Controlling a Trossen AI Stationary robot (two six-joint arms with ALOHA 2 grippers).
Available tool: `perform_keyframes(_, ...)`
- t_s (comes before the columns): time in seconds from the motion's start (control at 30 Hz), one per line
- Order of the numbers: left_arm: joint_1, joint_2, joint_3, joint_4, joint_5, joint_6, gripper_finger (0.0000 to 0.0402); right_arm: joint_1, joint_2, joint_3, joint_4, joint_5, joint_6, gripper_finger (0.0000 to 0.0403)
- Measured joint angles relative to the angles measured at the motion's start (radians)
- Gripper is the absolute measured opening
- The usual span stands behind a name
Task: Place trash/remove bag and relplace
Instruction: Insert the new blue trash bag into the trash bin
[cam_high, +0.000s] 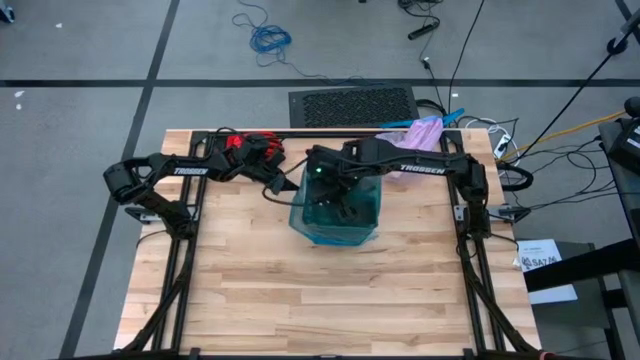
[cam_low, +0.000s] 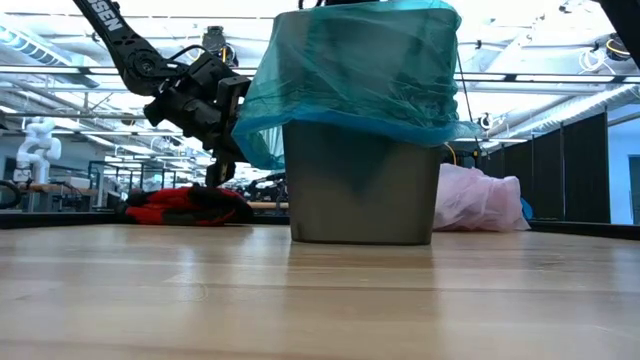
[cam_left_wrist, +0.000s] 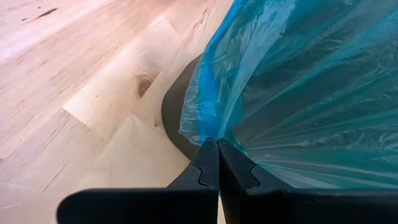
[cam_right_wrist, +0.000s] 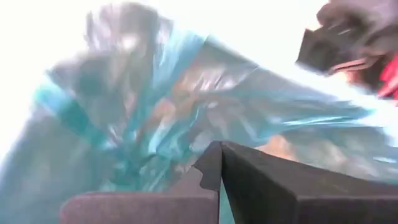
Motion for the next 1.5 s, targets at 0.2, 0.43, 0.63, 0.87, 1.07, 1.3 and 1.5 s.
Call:
perform_keyframes(0.2,0.000,0.000,0.000,0.003,-0.001,0.000,0.0000,-0.008,0.000,0.147,-0.074,-0.027,0.394,0.0000)
perform_keyframes(0.43,0.000,0.000,0.000,0.005,-0.004,-0.001,0.0000,0.003,-0.001,0.194,-0.151,-0.048,0.999,0.0000)
perform_keyframes(0.63,0.000,0.000,0.000,0.004,-0.004,0.038,0.0000,0.037,0.017,0.179,-0.168,0.046,1.156,0.0000)
perform_keyframes(0.87,0.000,0.000,0.000,0.004,-0.004,0.054,0.0000,0.023,0.017,0.066,-0.151,0.083,1.190,0.0000)
perform_keyframes(1.07,0.000,0.000,0.000,0.004,-0.004,0.056,0.0000,0.011,0.018,-0.088,-0.014,0.084,1.201,0.0000)
perform_keyframes(1.3,0.000,0.000,0.000,0.003,-0.004,0.055,0.0000,0.010,0.018,-0.245,0.089,0.085,1.234,0.0000)
perform_keyframes(1.5,0.000,0.000,0.000,0.004,-0.004,0.055,0.0000,0.010,0.018,-0.362,0.144,0.121,1.258,0.0000)
